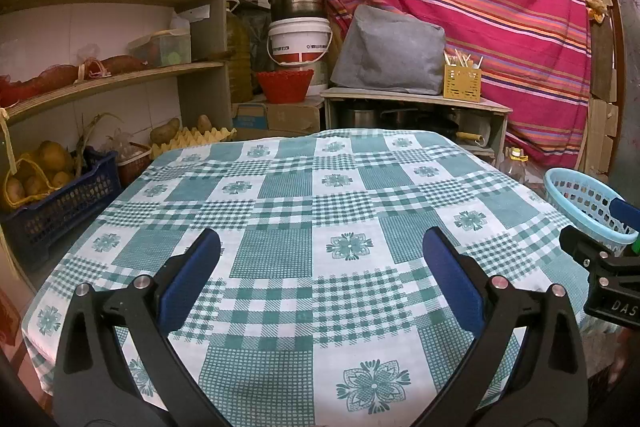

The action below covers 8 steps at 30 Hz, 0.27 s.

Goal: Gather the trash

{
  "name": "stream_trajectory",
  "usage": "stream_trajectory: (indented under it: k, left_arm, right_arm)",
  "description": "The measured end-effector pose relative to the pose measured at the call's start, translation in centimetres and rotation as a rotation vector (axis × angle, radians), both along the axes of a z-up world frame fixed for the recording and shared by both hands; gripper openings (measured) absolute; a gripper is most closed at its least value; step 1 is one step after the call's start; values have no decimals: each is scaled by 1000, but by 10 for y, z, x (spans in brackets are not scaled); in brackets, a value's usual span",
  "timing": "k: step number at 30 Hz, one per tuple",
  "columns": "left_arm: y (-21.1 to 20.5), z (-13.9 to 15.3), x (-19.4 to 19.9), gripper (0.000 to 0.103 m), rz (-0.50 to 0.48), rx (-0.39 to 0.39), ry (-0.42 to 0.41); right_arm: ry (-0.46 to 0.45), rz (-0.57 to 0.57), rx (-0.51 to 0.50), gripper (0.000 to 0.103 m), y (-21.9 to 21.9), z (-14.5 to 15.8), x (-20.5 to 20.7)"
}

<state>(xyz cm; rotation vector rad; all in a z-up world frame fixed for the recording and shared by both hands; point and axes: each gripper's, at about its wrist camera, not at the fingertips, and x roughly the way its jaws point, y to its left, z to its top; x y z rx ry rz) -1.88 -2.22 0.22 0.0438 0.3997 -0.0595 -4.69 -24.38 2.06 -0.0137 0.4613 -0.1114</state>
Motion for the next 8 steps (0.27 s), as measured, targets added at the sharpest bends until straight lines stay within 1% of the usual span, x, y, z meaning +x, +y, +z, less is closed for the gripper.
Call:
stream_trajectory:
  k: [8]
  left_arm:
    - [1,0,1,98,-4,-12,13]
  right_arm:
    - [2,-1,-1,98,-2,0,0]
